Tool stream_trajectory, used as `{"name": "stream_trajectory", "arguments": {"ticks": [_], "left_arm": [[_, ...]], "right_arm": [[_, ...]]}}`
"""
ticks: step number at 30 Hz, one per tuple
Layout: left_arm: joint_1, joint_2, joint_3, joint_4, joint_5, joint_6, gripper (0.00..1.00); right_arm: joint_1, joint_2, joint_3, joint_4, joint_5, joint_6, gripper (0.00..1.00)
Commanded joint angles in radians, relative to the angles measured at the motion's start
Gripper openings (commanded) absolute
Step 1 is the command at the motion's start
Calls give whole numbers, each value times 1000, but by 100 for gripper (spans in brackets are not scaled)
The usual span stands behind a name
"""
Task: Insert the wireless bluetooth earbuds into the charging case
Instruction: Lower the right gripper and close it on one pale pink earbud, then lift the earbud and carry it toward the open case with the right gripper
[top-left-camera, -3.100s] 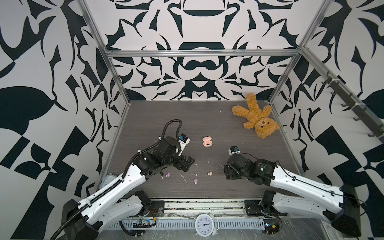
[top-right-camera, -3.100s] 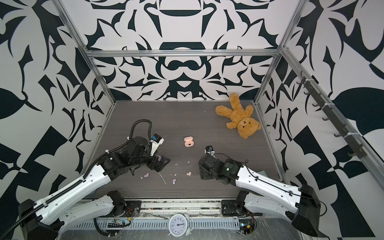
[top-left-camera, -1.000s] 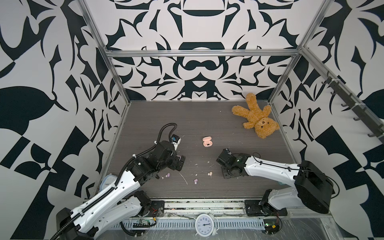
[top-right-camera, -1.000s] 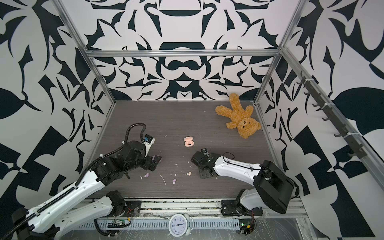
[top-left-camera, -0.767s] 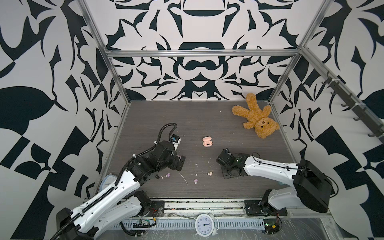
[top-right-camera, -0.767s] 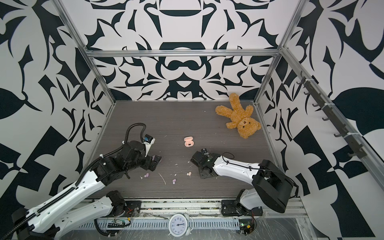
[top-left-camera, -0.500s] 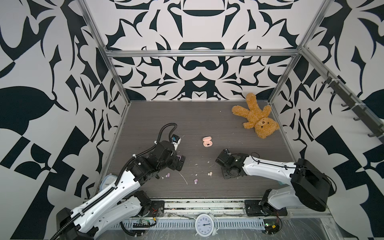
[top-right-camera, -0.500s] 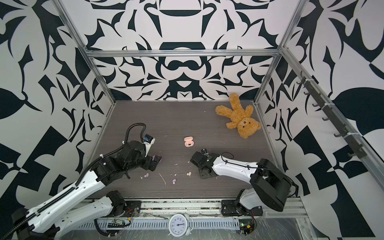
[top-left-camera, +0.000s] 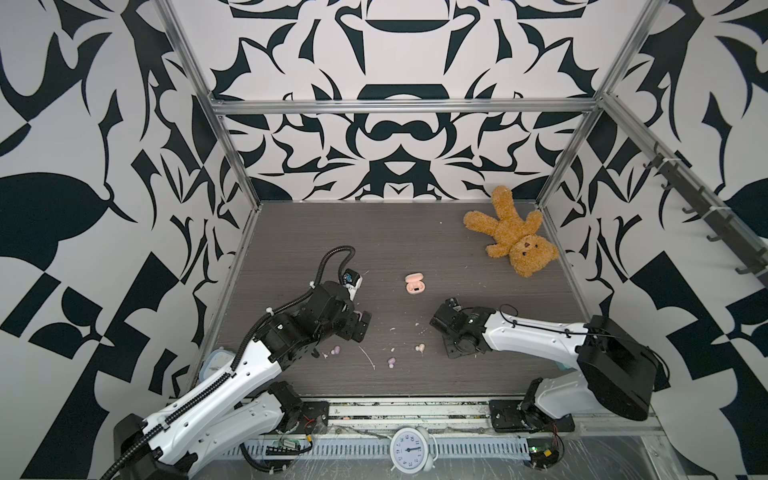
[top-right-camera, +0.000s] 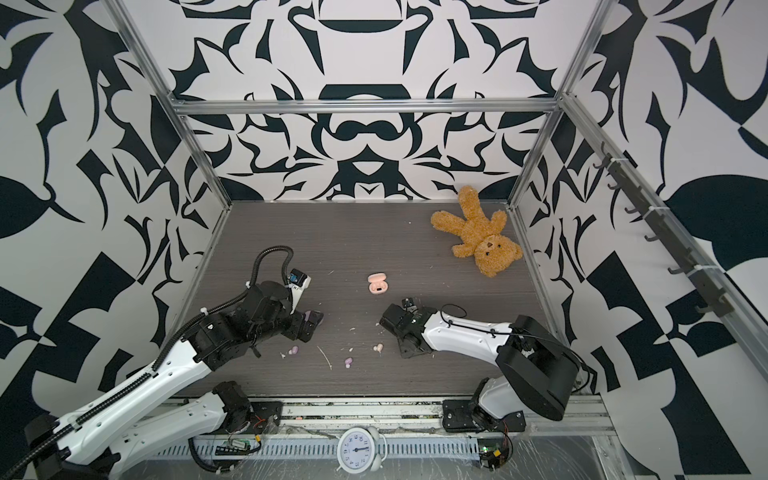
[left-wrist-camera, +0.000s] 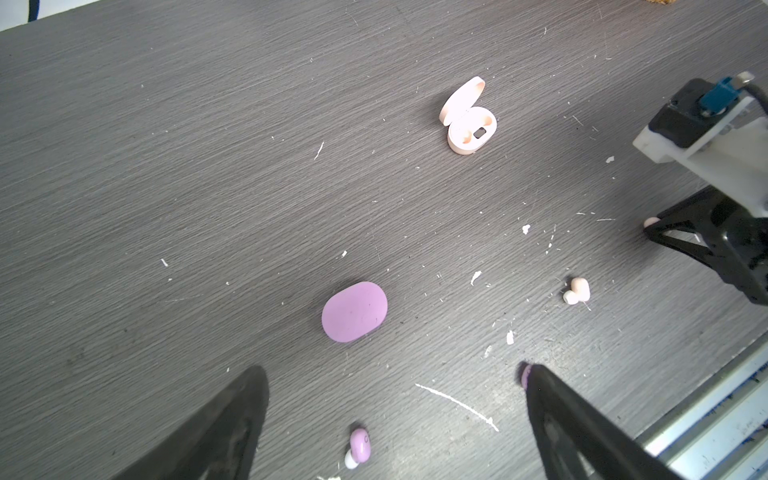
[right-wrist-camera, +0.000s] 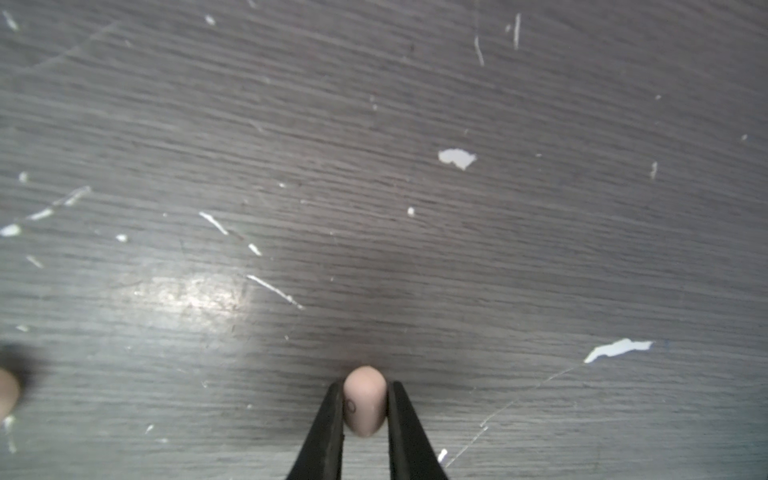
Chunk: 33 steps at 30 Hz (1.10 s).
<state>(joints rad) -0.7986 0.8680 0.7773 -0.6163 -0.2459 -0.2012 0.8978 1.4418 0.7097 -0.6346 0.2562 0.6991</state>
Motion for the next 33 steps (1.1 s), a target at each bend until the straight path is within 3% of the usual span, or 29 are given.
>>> {"name": "stream_trajectory", "arguments": {"ticks": [1,33], "left_arm": [[-2,2,-7,7,2,2,99],[-1,31,-4,10,3,3,99]], "right_arm": [[-2,8,8,-37,20,-7,21],[-2,13,79,-112,29,-34,21]]}}
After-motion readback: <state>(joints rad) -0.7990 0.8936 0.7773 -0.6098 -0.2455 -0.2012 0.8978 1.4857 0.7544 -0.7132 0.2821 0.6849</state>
